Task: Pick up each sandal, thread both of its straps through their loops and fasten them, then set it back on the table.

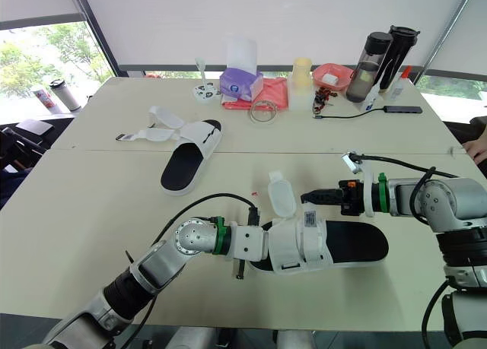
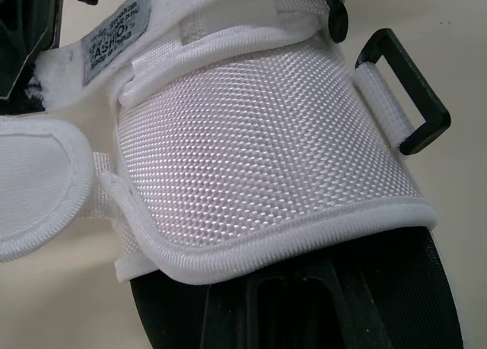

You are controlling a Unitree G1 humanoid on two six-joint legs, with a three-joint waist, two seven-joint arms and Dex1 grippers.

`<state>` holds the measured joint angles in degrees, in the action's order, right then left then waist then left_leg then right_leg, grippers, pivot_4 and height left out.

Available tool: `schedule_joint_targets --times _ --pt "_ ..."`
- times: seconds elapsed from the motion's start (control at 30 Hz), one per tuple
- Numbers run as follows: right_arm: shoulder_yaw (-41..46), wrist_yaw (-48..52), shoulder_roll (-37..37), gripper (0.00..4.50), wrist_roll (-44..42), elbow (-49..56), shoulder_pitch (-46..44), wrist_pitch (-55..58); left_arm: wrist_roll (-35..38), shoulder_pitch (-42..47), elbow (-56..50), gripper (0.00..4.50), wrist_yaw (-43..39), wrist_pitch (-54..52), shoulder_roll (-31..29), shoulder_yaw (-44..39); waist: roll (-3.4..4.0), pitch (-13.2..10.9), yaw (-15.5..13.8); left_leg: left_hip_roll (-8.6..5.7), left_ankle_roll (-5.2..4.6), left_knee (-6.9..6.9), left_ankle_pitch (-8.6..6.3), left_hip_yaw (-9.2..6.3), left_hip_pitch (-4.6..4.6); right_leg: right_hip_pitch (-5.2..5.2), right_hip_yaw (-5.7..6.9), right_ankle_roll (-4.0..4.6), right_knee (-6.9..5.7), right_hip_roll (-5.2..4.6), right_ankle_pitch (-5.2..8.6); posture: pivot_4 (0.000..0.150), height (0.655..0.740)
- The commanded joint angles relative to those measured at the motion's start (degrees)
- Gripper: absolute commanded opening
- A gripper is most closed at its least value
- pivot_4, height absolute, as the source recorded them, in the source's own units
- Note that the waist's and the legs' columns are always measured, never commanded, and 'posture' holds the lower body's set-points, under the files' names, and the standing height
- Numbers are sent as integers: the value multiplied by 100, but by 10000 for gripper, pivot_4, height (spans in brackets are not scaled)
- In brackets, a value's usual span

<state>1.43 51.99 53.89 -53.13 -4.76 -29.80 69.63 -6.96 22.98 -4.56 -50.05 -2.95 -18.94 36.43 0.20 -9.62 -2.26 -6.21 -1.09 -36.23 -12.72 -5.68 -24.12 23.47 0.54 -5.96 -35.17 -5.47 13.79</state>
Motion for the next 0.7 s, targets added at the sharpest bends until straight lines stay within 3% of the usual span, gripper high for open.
schedule_joint_targets --times 0.03,0.17,0.33,0.7 --pt "742 300 7 698 -325 317 46 -124 -238 -23 368 0 96 -141 -119 -103 0 0 -2 0 0 0 0 0 0 0 0 0 0 0 0 1500 7400" --pt "1619 457 -132 698 -1208 627 162 266 -235 15 426 0 99 -110 -104 -89 2 0 -4 0 0 0 0 0 0 0 0 -8 -1 0 -5 1500 7400" --pt "2071 118 -312 698 -1795 937 245 542 -228 77 505 0 68 -55 -82 -67 0 -1 9 1 0 -4 0 0 4 -5 -1 0 -2 0 -8 1500 7400" --pt "2042 -480 -739 698 -1511 727 138 244 -226 115 580 0 53 30 -47 -38 1 0 9 2 0 -3 0 2 6 -3 -1 1 -3 0 -9 1500 7400"
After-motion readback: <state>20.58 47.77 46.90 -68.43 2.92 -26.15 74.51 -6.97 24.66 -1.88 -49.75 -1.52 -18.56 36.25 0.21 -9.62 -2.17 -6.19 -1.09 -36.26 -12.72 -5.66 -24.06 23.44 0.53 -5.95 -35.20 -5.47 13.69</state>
